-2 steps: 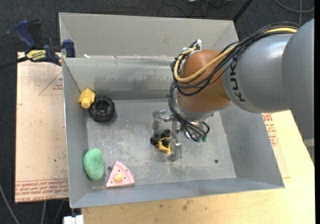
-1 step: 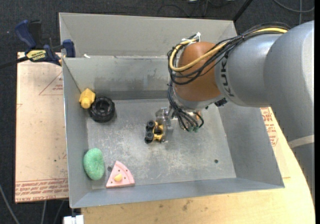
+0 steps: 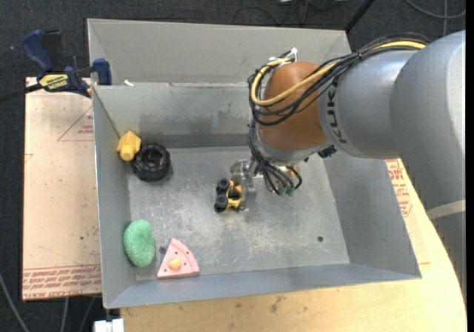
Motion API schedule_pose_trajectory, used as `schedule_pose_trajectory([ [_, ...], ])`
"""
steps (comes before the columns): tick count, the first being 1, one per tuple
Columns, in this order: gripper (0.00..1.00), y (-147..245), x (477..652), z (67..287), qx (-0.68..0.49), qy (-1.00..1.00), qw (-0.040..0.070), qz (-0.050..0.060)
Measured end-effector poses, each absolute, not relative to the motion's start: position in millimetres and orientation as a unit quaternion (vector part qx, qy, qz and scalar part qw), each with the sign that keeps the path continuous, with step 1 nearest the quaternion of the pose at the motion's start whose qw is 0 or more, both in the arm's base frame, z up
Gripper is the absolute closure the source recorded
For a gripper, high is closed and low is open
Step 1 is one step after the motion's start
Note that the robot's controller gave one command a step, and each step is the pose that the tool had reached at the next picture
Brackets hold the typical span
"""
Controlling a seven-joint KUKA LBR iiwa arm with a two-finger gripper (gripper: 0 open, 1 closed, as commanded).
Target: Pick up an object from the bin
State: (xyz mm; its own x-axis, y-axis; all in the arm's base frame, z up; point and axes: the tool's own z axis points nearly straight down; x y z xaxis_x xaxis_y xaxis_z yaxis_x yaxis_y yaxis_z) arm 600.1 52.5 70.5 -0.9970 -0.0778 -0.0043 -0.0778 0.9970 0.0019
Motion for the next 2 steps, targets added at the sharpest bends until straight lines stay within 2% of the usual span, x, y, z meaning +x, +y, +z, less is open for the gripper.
schedule_pose_trajectory([
  [1,1.0,75.6,588.0,181.7,-0.051,0.999,0.001,0.001],
  [2,0.0,75.3,588.1,181.7,-0.05,0.999,0.001,0.001],
])
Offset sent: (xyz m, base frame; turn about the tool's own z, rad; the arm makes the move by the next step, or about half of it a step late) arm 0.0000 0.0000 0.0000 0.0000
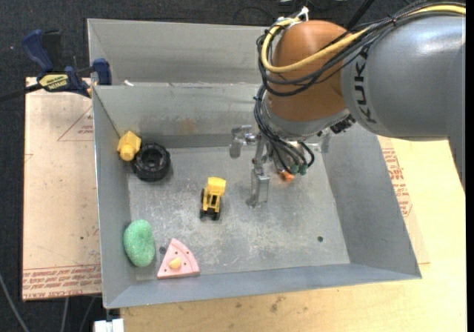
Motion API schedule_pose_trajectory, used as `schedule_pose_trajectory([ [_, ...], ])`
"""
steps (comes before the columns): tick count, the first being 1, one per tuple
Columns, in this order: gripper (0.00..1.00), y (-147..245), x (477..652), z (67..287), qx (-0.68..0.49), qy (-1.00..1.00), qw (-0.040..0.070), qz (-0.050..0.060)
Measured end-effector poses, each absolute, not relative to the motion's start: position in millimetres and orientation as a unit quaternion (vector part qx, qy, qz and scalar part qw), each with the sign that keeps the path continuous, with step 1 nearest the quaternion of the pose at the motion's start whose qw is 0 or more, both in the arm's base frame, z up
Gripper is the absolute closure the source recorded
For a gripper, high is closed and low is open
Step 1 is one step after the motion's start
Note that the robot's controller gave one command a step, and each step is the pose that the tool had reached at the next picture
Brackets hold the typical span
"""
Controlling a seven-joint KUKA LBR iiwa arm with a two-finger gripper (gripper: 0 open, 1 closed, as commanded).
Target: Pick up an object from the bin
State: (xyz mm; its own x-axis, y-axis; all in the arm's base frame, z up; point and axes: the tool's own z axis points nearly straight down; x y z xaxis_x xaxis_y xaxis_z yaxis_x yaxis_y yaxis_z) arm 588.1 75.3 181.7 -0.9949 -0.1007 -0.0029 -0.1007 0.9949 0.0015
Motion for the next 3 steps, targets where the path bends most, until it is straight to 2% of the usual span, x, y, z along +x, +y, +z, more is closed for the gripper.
schedule_pose_trajectory([
  [1,0.0,75,588.1,182,-0.05,0.999,0.001,0.001],
  [2,0.0,84,591.8,153,-0.073,0.997,0.005,0.0],
  [3,0.0,95,580.3,122,-0.155,0.988,-0.001,0.001],
])
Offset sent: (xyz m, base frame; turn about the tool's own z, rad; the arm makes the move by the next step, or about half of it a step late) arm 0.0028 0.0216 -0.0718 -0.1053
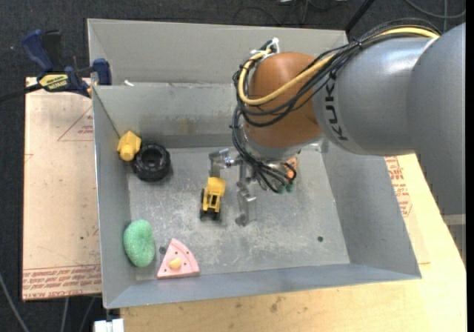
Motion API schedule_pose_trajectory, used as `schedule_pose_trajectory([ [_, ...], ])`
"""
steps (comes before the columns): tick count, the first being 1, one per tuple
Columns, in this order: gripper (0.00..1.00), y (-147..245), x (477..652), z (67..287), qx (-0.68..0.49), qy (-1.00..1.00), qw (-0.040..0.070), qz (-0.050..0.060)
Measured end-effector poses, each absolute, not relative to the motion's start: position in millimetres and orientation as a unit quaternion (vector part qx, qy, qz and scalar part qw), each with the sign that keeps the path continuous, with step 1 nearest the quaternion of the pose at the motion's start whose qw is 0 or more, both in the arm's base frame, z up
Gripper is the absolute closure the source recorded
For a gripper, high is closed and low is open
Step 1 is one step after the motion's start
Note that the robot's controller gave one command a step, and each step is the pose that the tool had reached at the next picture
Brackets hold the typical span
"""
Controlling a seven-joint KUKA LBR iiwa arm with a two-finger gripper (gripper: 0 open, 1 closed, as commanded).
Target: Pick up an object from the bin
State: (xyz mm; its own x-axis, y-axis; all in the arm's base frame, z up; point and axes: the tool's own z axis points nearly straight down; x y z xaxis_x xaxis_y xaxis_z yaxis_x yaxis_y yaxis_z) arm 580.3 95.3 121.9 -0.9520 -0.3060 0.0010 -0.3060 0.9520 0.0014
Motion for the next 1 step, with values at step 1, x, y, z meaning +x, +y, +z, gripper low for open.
schedule_pose_trajectory([
  [1,0.0,109.2,585.0,83.5,0.273,-0.962,-0.002,-0.001],
])
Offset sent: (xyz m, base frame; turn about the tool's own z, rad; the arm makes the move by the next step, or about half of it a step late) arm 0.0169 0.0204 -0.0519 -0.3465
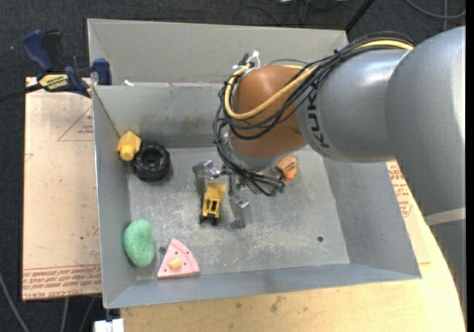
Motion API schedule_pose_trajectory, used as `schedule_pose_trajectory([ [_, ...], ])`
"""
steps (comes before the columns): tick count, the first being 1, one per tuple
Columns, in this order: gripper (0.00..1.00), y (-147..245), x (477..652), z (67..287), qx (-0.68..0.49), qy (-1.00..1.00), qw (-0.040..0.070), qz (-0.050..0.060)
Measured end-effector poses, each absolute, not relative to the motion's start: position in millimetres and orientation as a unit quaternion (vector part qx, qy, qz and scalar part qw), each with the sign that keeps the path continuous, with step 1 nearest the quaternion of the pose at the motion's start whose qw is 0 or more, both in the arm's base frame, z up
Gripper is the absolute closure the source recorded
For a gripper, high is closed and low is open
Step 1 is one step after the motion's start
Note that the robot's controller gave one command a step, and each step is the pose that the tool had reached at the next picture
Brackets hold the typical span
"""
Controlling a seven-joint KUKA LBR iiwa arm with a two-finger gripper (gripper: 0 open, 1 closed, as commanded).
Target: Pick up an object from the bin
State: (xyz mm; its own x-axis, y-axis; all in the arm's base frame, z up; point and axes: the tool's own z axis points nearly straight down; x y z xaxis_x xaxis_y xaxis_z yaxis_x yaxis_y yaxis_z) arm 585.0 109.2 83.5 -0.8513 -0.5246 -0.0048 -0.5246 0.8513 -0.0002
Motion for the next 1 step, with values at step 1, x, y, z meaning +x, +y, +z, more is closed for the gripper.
schedule_pose_trajectory([
  [1,1.0,116.6,598.1,70.3,-0.321,0.947,0.002,0.001],
])
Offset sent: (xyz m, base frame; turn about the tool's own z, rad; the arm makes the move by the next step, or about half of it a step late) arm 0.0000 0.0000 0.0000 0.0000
